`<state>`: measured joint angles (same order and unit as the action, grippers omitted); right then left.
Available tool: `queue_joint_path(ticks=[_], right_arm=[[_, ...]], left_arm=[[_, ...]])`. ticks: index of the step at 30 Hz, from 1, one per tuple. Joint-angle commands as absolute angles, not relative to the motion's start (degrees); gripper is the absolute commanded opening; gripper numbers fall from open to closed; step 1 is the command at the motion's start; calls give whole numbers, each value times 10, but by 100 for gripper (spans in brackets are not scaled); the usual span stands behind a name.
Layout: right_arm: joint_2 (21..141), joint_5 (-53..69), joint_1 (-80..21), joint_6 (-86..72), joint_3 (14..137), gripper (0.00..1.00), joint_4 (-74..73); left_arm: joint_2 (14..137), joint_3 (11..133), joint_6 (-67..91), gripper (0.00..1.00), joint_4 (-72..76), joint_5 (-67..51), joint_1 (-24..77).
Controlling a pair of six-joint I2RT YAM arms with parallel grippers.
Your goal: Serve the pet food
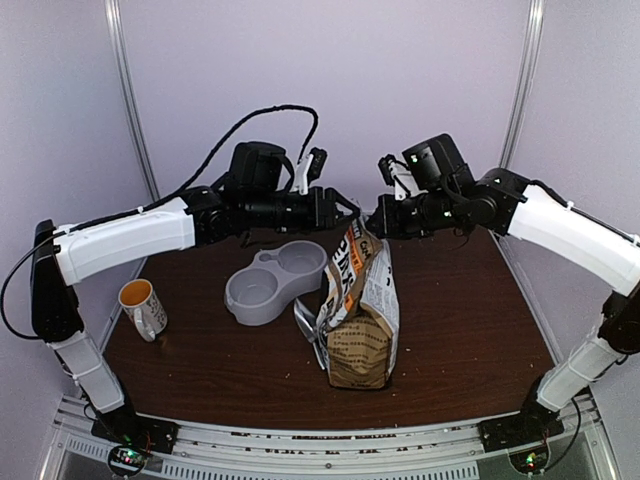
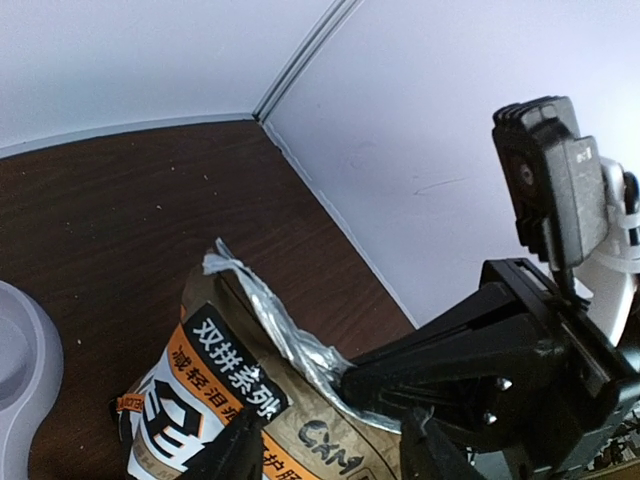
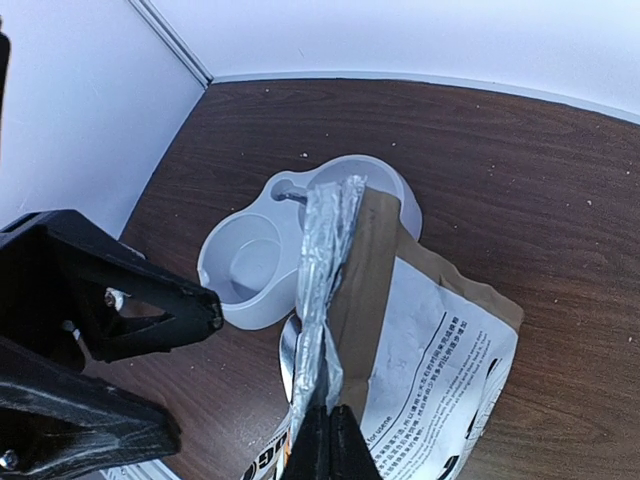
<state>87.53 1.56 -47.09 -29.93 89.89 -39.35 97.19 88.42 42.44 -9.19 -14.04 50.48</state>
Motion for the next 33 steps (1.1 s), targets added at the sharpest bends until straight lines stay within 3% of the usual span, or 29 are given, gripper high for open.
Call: queue_joint_path(ticks=[1, 15, 22, 33], right_arm=[[835, 105, -455, -330, 837, 0, -317], [825, 151, -445, -345, 810, 0, -276], [821, 145, -443, -340, 807, 0, -280], [814, 160, -442, -319, 797, 0, -269]], left_arm=[[989, 903, 431, 51, -65, -173, 498], [1012, 912, 444, 57, -47, -200, 487], [1026, 914, 451, 44, -45, -215, 483], [1044, 911, 467, 42, -16, -252, 474]])
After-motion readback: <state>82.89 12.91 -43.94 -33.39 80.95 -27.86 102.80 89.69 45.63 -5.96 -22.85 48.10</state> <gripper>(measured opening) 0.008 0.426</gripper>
